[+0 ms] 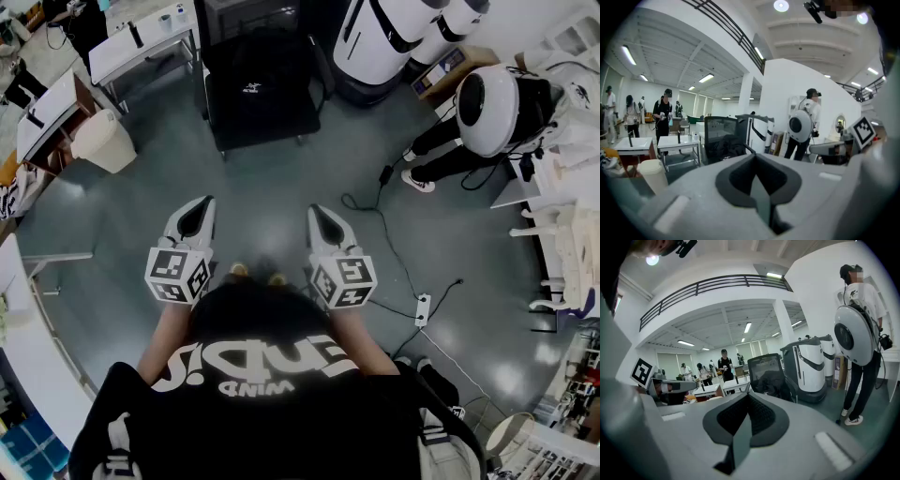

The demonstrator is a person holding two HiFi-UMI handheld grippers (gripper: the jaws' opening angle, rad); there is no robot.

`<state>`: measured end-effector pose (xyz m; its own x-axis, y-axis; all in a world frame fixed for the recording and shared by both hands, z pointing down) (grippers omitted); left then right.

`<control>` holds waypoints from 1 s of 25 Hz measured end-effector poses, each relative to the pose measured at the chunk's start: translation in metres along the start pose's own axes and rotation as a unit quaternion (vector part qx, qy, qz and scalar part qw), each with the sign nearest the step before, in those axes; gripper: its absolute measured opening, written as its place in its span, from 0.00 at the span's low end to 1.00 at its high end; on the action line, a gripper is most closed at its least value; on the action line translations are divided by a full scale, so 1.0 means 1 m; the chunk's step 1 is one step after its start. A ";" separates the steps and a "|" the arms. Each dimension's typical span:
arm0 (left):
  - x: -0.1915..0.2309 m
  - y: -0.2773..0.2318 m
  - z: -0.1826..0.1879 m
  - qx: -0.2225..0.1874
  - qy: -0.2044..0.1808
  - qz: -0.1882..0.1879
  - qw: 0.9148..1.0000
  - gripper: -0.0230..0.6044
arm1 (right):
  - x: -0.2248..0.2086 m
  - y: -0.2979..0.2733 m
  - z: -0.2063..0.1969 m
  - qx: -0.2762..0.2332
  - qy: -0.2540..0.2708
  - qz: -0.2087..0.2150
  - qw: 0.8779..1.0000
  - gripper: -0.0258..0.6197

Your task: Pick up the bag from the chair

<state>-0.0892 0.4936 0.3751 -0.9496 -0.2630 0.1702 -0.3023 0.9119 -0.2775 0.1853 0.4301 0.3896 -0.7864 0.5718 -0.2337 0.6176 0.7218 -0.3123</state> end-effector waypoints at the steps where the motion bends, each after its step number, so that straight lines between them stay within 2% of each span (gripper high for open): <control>1: -0.002 0.000 0.001 0.000 0.000 -0.001 1.000 0.04 | -0.001 0.002 0.001 -0.001 0.000 0.000 1.000 0.04; 7: -0.008 -0.003 0.001 0.002 -0.002 -0.001 1.000 0.04 | -0.006 0.005 0.002 -0.016 -0.013 0.006 1.000 0.04; 11: -0.021 -0.014 -0.002 -0.001 -0.002 0.004 1.000 0.04 | -0.027 0.008 0.002 -0.024 -0.032 0.008 0.999 0.04; 17: -0.034 -0.030 -0.010 -0.015 -0.003 0.021 1.000 0.04 | -0.054 0.010 -0.002 -0.023 -0.026 0.015 0.999 0.04; 25: -0.012 -0.079 0.006 -0.028 0.004 0.029 0.999 0.04 | -0.081 -0.032 0.005 -0.010 -0.031 0.010 0.999 0.04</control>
<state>-0.0546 0.4225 0.3899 -0.9646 -0.2073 0.1632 -0.2419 0.9417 -0.2337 0.2295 0.3591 0.4140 -0.7724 0.5615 -0.2970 0.6332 0.7180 -0.2892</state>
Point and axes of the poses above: the fingertips, and each gripper's own axes: y backward along the fingers, x to its left, z out of its top, the point moved 10 cm from there along y, backward along the fingers, and after that the axes turned 4 degrees about -z, right-handed, at the moved point
